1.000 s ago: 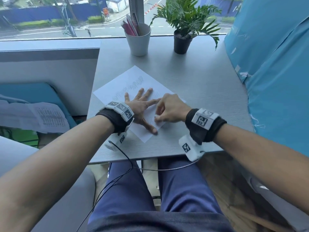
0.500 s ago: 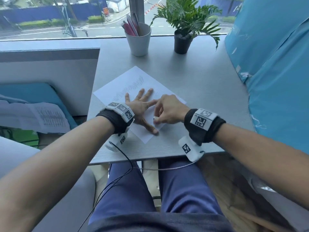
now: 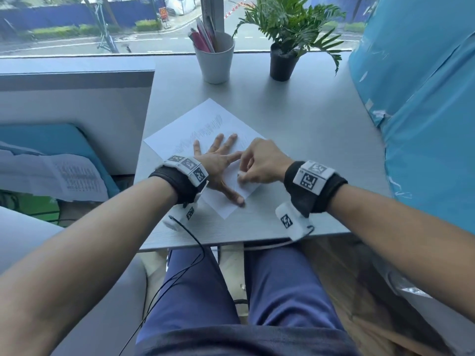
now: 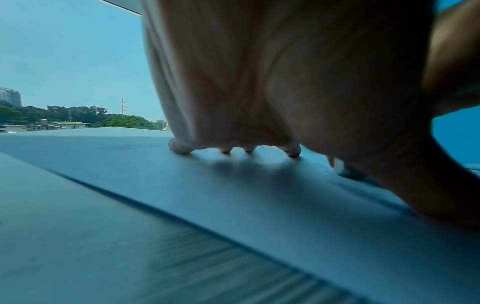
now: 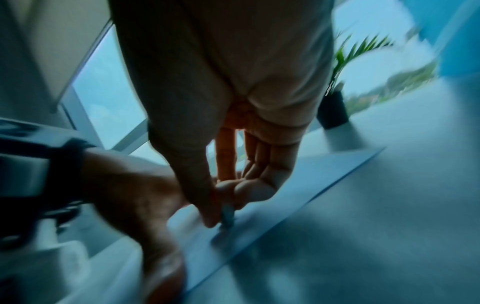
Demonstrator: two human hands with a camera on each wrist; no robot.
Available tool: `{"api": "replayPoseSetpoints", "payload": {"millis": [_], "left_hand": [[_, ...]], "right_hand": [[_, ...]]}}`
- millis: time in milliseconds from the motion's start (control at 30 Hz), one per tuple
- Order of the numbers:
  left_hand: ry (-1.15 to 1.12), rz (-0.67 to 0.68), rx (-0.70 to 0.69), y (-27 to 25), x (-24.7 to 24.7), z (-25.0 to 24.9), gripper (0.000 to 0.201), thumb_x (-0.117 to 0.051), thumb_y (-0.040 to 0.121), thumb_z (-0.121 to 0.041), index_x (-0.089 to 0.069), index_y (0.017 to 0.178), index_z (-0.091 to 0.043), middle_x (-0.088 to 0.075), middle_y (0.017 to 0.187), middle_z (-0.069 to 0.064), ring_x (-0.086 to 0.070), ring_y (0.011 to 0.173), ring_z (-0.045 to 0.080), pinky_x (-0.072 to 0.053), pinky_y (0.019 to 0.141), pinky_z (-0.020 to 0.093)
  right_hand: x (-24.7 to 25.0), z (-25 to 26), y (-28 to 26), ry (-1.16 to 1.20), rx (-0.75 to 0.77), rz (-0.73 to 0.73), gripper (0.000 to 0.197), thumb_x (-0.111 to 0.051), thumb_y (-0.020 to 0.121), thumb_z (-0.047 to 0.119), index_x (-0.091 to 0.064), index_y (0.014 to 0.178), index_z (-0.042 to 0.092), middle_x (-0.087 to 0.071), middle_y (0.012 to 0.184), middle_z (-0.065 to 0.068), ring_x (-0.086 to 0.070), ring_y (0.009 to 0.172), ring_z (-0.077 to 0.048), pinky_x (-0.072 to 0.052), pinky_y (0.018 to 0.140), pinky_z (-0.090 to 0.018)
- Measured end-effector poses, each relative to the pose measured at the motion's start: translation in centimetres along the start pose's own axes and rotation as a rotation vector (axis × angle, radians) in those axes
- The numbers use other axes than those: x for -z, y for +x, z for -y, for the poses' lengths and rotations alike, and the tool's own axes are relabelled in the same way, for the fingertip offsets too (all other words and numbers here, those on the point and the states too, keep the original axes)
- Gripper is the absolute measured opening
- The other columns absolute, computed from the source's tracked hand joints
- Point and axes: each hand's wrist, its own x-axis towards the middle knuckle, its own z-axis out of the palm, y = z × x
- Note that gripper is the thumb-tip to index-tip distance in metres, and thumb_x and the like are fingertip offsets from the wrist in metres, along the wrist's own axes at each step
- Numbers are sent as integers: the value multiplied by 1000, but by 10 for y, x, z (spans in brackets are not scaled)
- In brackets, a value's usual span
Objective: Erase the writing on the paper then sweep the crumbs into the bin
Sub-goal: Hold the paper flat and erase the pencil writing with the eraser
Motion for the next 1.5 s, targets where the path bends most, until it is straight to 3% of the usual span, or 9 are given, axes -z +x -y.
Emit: {"api": "replayPoseSetpoints", "payload": {"millis": [367,500,667,800,933,1067,1200,1300,1500], "left_hand": [[-24,-18,-8,-1,1,0,144,-72,37,-89,12,149,-55,36,158,-10,36,144,21,13,105,77],[-34,-11,0,-5,2,-3,145,-74,40,-86,11,152,-50,35,158,-10,35,144,21,12,107,76],[-48,-28,7,-5,3,-5,146,-74,38,-86,12,151,-52,34,158,-11,35,144,20,12,106,76],[-43,-2,10,-4,3,-5,149,-72,36,-88,18,150,-49,37,156,-11,37,143,20,13,107,75],[-54,-16,9,-3,3,-4,147,-74,38,-88,13,151,-50,36,157,-12,36,143,20,15,106,75],[-42,-6,14,-2,2,-4,153,-73,36,-89,20,150,-46,38,156,-12,37,143,20,14,107,75],[-54,-16,8,-2,0,-1,148,-72,36,-90,14,150,-51,36,157,-12,36,143,20,16,106,75],[-41,-10,11,-2,1,-2,148,-72,38,-89,14,151,-49,37,157,-11,37,143,20,14,106,75],[-31,-21,22,-3,1,-5,149,-74,38,-88,13,152,-49,36,158,-10,34,145,20,11,107,76]], "right_hand": [[12,-8,10,86,-81,-90,7,-82,67,21,-76,71,20,-72,69,-2,-56,45,5,-44,51,-11],[1,-3,8,66,-35,-70,9,-83,65,21,-76,70,19,-70,70,3,-63,60,-1,-44,52,-11],[10,-8,17,148,-108,-182,13,-86,63,19,-78,72,15,-66,58,5,-53,42,4,-47,54,-12],[-2,7,4,70,-10,-4,10,-85,64,18,-78,71,15,-68,60,3,-57,46,0,-50,53,-16],[10,2,12,137,-89,-127,15,-87,61,17,-78,73,13,-72,67,-3,-60,52,-5,-58,62,-22],[-5,13,0,57,-4,29,11,-83,65,19,-78,74,14,-72,68,-2,-60,52,-4,-54,60,-19],[6,2,11,198,-116,-142,13,-85,59,15,-78,69,13,-71,60,-4,-56,43,-2,-51,54,-20],[-2,8,3,112,-45,13,11,-85,62,17,-78,70,14,-69,57,0,-55,41,2,-51,55,-18],[1,4,5,160,-77,-1,12,-85,64,15,-79,74,13,-69,60,-1,-56,41,0,-49,50,-16]]}}
